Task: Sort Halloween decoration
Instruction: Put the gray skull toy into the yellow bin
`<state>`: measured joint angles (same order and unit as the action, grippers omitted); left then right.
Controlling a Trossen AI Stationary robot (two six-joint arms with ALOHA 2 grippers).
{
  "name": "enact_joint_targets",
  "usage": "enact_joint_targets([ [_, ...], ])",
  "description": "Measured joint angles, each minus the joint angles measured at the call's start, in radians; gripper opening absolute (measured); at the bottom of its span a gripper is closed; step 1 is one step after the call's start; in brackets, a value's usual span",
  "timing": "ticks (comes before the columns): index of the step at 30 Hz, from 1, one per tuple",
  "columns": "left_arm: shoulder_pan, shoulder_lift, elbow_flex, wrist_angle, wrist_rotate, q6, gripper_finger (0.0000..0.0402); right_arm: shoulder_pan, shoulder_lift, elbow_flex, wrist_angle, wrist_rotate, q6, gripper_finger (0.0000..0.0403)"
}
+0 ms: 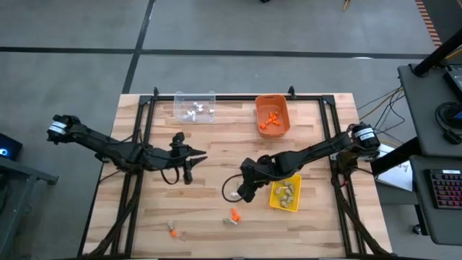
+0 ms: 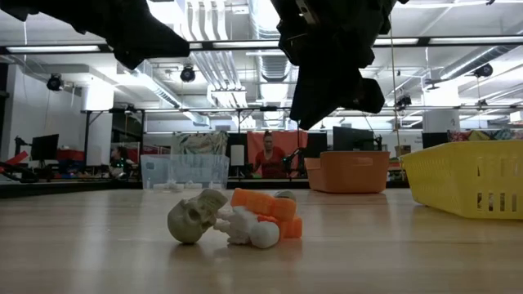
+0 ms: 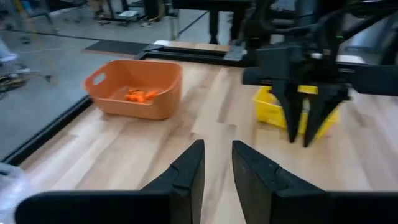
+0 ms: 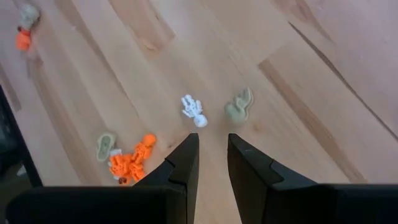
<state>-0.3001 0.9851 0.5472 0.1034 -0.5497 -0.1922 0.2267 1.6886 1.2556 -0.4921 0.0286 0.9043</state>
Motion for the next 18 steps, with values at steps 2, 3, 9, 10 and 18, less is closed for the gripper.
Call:
enact_joint_targets([
  [2, -0.007, 0.004, 0.0, 0.011, 0.017, 0.0, 0.0064, 0.007, 0.001, 0.0, 0.006, 0.022, 0.02, 0.0072],
  [3, -0.014, 0.005, 0.0, 0.01, 0.018, 0.0, 0.0064, 0.01, 0.004, 0.001, 0.01, 0.041, 0.022, 0.0072],
  [9, -0.052, 0.005, 0.0, 0.021, 0.018, 0.0, 0.0064, 0.019, 0.06, 0.043, 0.01, 0.08, 0.043, 0.0072],
  [10, -0.059, 0.005, 0.0, 0.023, 0.018, 0.0, 0.0064, 0.018, 0.073, 0.053, 0.011, 0.082, 0.046, 0.0072],
  [18, -0.103, 0.005, 0.0, 0.027, 0.018, 0.002, 0.0064, 0.015, 0.182, 0.156, -0.06, 0.094, 0.05, 0.0063],
])
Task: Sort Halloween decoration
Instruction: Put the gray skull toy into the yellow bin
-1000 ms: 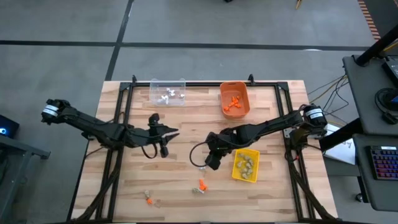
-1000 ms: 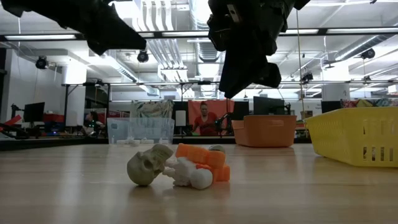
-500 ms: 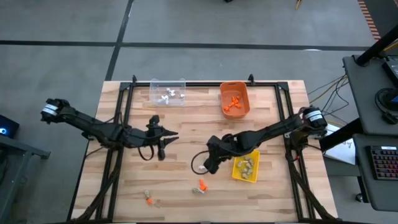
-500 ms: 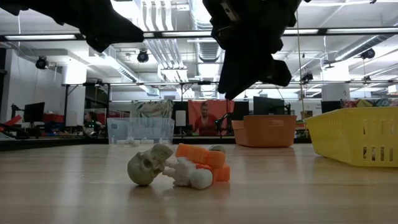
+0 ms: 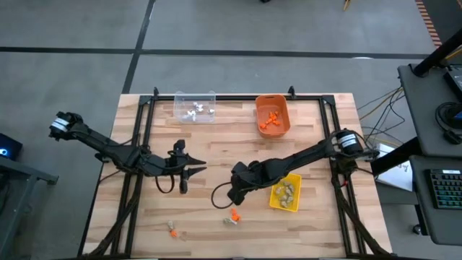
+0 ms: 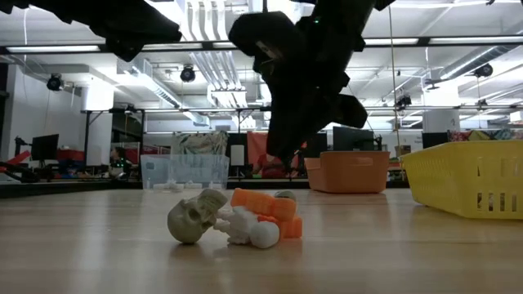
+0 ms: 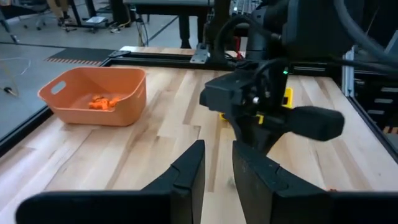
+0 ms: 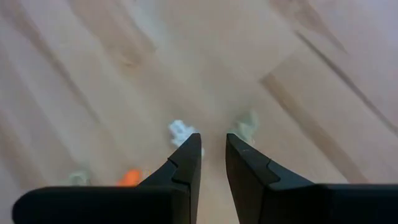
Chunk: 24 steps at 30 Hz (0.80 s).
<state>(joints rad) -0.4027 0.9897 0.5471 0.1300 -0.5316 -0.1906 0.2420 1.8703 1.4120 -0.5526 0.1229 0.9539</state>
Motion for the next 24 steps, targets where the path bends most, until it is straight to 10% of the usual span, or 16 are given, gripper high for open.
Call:
enact_joint_targets([
  [13, 0.0, 0.002, 0.002, 0.044, -0.006, 0.098, 0.0064, -0.007, 0.085, 0.105, -0.172, 0.074, 0.015, 0.0052],
  [24, 0.0, 0.003, 0.002, 0.043, -0.009, 0.1, 0.0064, -0.009, 0.096, 0.105, -0.166, 0.068, 0.032, 0.017],
])
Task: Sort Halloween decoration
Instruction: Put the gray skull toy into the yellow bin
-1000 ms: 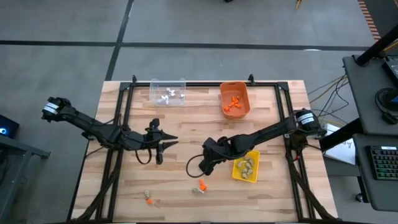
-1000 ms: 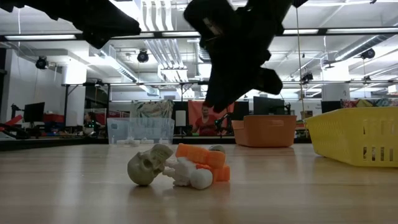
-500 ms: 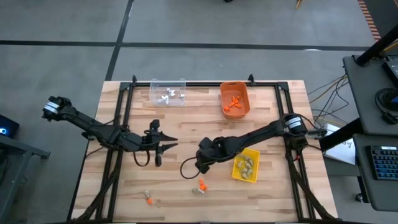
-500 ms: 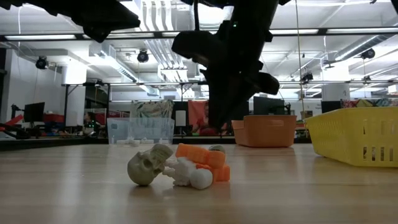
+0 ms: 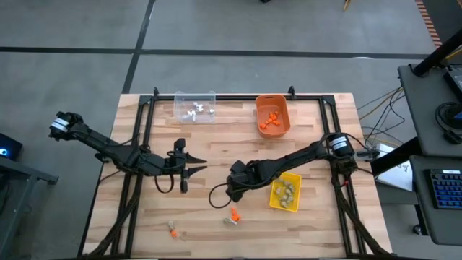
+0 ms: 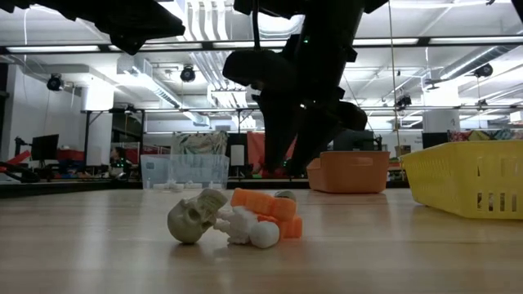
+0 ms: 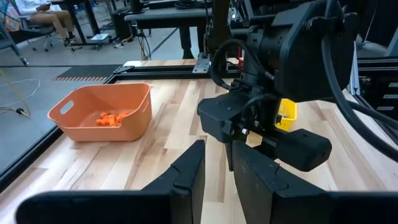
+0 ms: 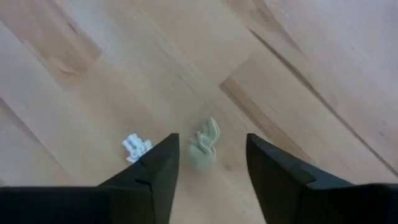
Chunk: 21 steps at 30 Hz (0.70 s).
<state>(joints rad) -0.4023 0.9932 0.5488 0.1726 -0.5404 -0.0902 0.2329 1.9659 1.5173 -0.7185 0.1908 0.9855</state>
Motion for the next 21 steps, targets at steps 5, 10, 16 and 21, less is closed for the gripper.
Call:
enact_joint_targets([
  [5, 0.0, 0.0, 0.0, 0.0, 0.0, 0.0, 0.0064, 0.0, 0.0, -0.001, 0.0, 0.024, 0.019, 0.0202],
  [10, 0.0, 0.0, 0.0, 0.0, 0.0, 0.0, 0.0064, 0.0, 0.0, -0.006, 0.001, 0.048, 0.028, 0.0205],
  [16, 0.0, 0.005, -0.002, 0.0, 0.0, -0.001, 0.0064, 0.0, 0.0, -0.018, 0.039, 0.049, 0.029, 0.0205],
  [21, 0.0, 0.015, -0.002, 0.004, 0.0, -0.001, 0.0064, 0.0, 0.0, -0.048, 0.075, 0.048, 0.03, 0.0205],
])
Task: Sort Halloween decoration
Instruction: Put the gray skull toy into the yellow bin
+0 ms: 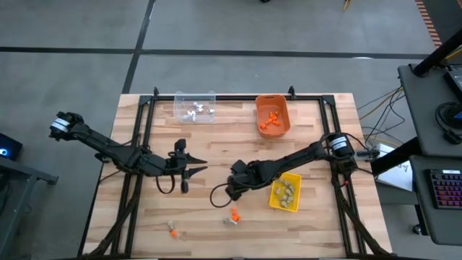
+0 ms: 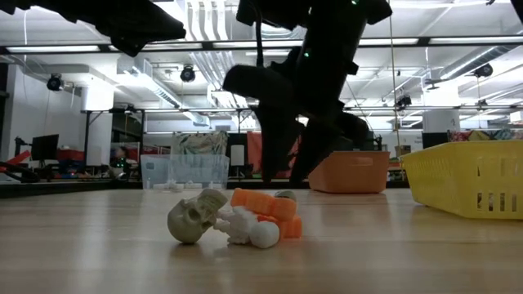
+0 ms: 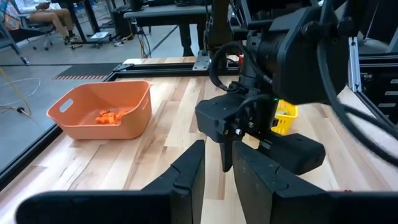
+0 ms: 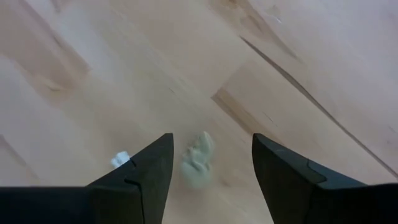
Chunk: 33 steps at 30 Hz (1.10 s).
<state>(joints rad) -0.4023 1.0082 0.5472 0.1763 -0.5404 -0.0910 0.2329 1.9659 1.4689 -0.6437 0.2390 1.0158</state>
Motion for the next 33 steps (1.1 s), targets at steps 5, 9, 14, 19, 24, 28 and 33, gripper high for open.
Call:
enact_joint_targets([
  [5, 0.0, 0.01, 0.0, 0.002, 0.0, 0.0, 0.0064, 0.0, 0.0, -0.025, 0.005, -0.002, 0.017, 0.0205],
  [9, 0.0, 0.012, 0.0, 0.004, 0.0, 0.0, 0.0064, 0.0, 0.0, -0.044, 0.024, -0.002, 0.017, 0.0205],
  [14, 0.0, 0.012, 0.0, 0.007, 0.0, 0.0, 0.0064, 0.0, 0.0, -0.082, 0.097, -0.005, 0.017, 0.0205],
  [19, 0.0, 0.012, 0.0, 0.007, 0.0, 0.0, 0.0064, 0.0, 0.0, -0.106, 0.124, -0.006, 0.017, 0.0205],
  [24, 0.0, 0.012, 0.0, 0.009, 0.0, 0.0, 0.0064, 0.0, 0.0, -0.123, 0.135, -0.004, 0.014, 0.0205],
  [28, 0.0, 0.012, 0.0, 0.009, 0.0, 0.0, 0.0064, 0.0, -0.001, -0.144, 0.14, -0.002, 0.012, 0.0198],
  [33, 0.0, 0.012, 0.0, 0.01, 0.0, 0.0, 0.0064, 0.0, -0.003, -0.158, 0.14, 0.0, 0.007, 0.0175],
])
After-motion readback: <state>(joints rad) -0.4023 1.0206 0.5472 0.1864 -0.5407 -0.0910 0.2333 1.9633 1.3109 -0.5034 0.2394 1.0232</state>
